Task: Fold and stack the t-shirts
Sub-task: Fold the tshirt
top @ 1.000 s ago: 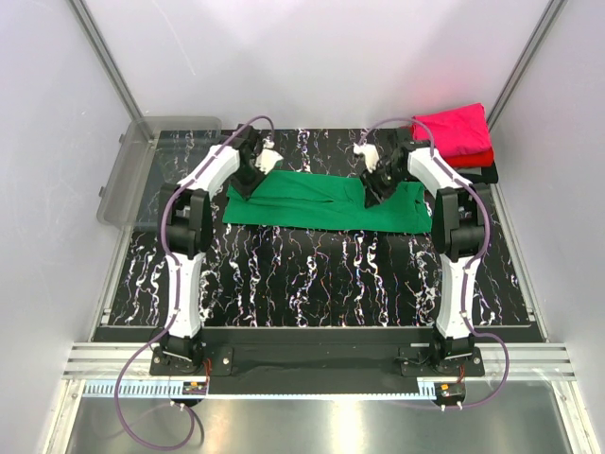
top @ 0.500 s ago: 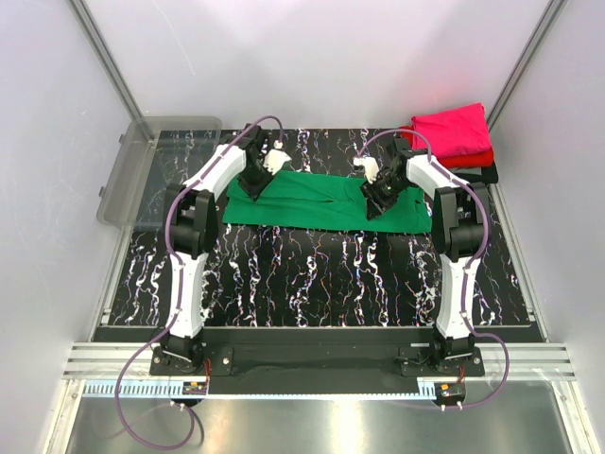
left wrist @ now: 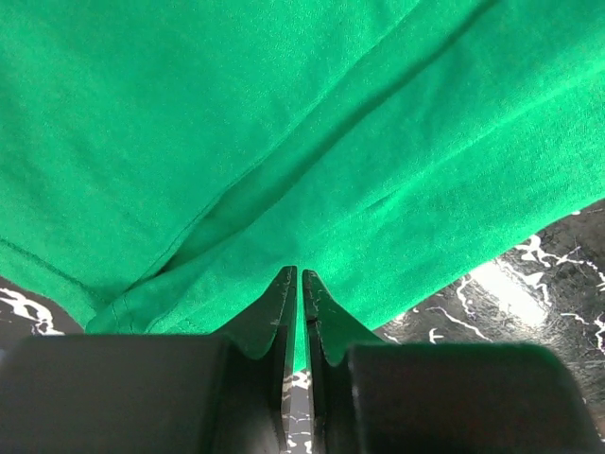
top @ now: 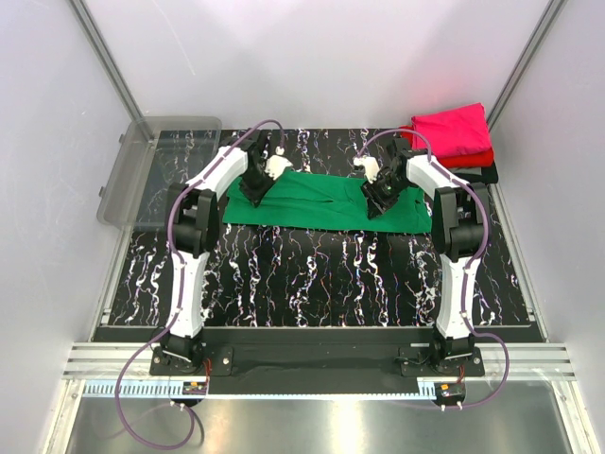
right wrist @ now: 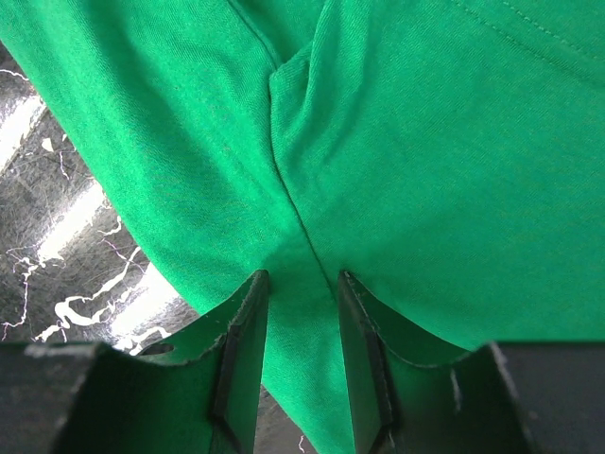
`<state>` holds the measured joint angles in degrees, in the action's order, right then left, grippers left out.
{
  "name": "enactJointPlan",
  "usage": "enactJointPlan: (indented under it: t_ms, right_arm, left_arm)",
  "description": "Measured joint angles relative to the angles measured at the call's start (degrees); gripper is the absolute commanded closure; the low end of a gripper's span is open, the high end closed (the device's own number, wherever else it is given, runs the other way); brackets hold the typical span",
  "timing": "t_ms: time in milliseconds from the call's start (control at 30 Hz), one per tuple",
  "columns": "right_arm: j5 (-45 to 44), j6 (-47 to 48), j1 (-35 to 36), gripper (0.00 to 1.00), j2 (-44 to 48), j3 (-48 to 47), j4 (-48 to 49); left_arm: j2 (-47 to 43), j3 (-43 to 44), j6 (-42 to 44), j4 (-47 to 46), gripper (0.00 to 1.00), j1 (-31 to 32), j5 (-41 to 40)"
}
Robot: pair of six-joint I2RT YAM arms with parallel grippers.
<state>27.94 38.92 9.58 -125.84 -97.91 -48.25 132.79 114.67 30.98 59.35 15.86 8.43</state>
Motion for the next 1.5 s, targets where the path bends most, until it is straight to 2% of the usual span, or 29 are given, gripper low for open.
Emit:
enactJointPlan:
  t_ms: [300, 467, 633, 733, 900, 1033, 1500]
  right_arm:
    - [-0.5, 0.0, 0.0, 0.58, 0.0, 0.0, 0.1]
    - [-0.6, -0.1, 0.0, 0.58, 0.0, 0.0, 0.3]
    - [-1.0, -0.2, 0.0, 0.58, 0.0, 0.0, 0.4]
    - [-1.3, -0.2, 0.0, 0.58, 0.0, 0.0, 0.4]
    - [-1.4, -0.2, 0.0, 0.57, 0.0, 0.0, 0.5]
    - [-1.3, -0.4, 0.0, 0.57, 0.0, -0.1, 0.5]
    - [-0.9, -1.9, 0.0, 0.54, 2.2, -0.2, 0.5]
  left_arm:
    - [5.6, 8.1, 0.0, 0.4, 0.87, 0.0, -0.3]
    - [8.6, 12.3, -0.1, 0.1, 0.73, 0.0, -1.6]
    - [8.9, 13.8, -0.8, -1.2, 0.68, 0.0, -2.9]
    - [5.7, 9.3, -0.8, -3.2, 0.66, -0.1, -3.1]
    - [-6.8, -5.4, 2.2, -5.2, 0.64, -0.7, -3.1]
    - [-13.7, -11.5, 5.1, -5.9, 0.6, -1.5, -4.1]
    - [-9.2, -16.6, 8.8, -7.3, 0.57, -3.6, -6.9]
